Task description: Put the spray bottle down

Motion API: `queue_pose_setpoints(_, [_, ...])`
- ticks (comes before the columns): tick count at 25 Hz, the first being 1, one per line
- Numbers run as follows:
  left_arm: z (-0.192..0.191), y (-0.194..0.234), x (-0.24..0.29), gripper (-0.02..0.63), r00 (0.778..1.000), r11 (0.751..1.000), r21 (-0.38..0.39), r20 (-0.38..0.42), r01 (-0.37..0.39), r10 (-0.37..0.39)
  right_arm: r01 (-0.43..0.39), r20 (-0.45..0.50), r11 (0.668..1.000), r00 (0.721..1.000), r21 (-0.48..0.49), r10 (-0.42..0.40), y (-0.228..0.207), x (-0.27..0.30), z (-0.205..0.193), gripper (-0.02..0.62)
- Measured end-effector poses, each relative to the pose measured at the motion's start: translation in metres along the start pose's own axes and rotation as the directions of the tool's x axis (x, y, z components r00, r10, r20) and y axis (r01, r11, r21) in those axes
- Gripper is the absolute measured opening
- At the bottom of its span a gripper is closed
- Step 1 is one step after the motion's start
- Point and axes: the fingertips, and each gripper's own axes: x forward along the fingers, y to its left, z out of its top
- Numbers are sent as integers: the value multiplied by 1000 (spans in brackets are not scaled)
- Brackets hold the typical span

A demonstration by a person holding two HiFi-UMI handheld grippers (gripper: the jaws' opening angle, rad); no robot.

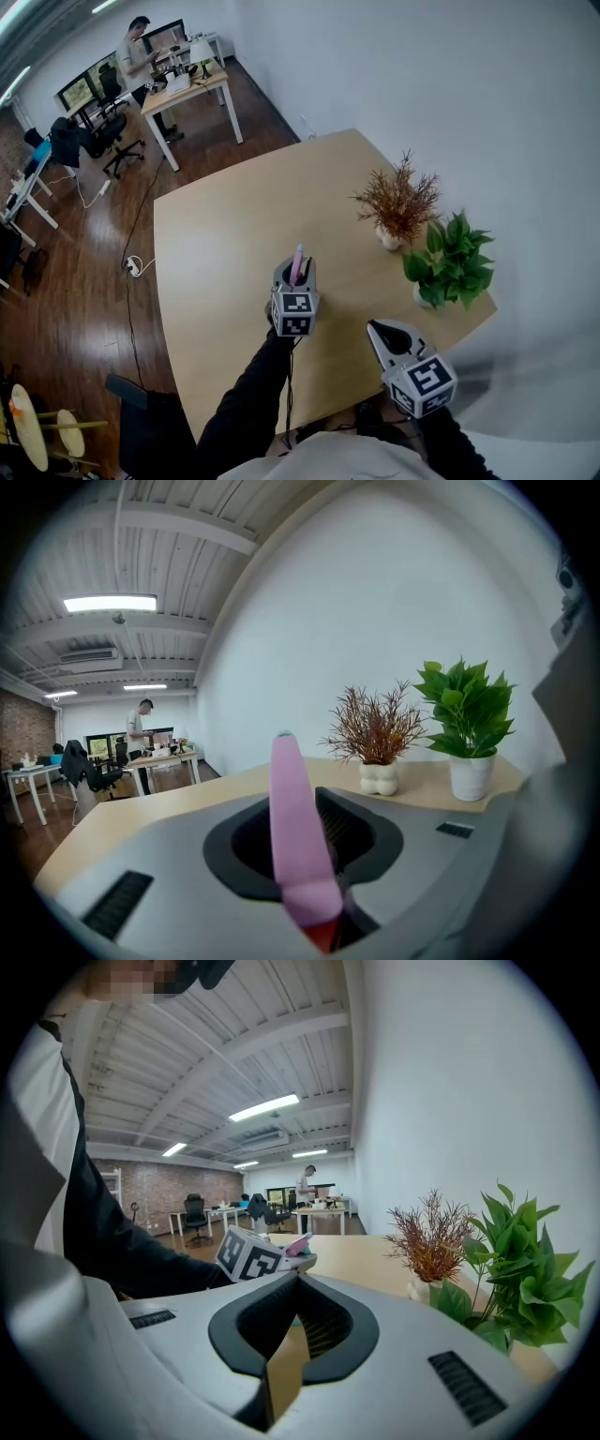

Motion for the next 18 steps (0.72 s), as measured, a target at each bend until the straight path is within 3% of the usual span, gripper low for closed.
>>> queue_pose_setpoints(11, [-5,-2,-3,124,999,999,22,42,-31,30,5,-2,1000,1000,2,-5,-1,-2,-2,-21])
queue_pose_setpoints(14, [-5,-6,-3,138,999,1000,15,43,-5,5,9,-1,1000,1000,3,-9,0,-3,-2,-21])
queue_pose_setpoints(18, [-8,-14,-4,282,997,999,-10,58,53,-52,6,2,1000,1000,2,-6,2,-6,-2,-21])
